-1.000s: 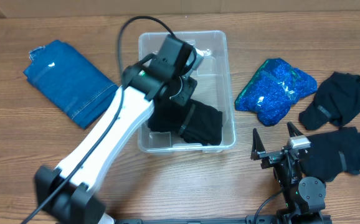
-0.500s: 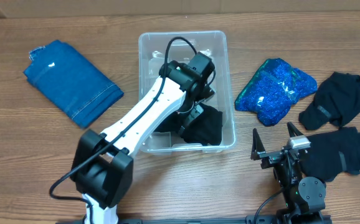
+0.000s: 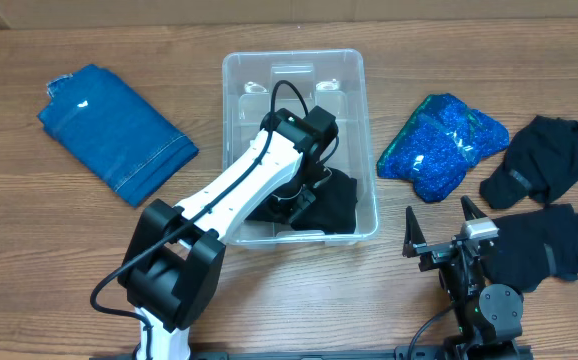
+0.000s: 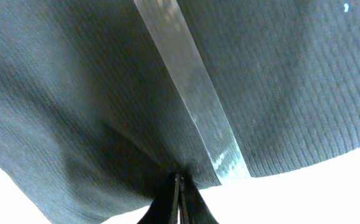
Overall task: Pack container
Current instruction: 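Lower the black garment into the bin's front half and release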
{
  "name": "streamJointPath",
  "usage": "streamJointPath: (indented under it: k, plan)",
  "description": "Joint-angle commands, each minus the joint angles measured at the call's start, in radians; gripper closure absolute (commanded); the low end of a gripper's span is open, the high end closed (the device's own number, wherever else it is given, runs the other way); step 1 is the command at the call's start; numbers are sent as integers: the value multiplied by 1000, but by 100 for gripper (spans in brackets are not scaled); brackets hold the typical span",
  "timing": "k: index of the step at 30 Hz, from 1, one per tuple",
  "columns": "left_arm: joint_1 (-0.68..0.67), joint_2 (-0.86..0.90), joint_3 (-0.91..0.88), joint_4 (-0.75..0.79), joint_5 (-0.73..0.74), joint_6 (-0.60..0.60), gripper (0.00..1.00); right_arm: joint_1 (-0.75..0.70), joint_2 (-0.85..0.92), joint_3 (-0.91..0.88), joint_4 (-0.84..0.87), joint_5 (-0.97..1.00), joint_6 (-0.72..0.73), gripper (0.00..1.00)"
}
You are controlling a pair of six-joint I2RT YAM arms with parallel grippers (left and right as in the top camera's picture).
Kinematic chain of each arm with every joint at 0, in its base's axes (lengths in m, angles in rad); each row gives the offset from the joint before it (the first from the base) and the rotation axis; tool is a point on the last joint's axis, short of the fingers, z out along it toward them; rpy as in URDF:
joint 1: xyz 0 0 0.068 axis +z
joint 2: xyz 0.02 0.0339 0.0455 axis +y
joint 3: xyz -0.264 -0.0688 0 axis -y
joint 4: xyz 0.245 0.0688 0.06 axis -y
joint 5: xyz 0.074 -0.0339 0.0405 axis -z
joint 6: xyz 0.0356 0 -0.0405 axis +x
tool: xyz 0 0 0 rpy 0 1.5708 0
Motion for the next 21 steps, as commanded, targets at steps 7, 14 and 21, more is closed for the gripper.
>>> streamJointPath:
  k: [7, 14, 21]
  plan:
    - [-22, -3, 10, -26, -6, -112, 96, 0, -3, -10, 7, 10, -4, 0]
    - [-21, -116, 82, 89, -3, -129, 96, 0, -3, -10, 7, 10, -4, 0]
    - [-19, -97, -68, 260, -65, -198, 96, 0, -3, -10, 7, 10, -4, 0]
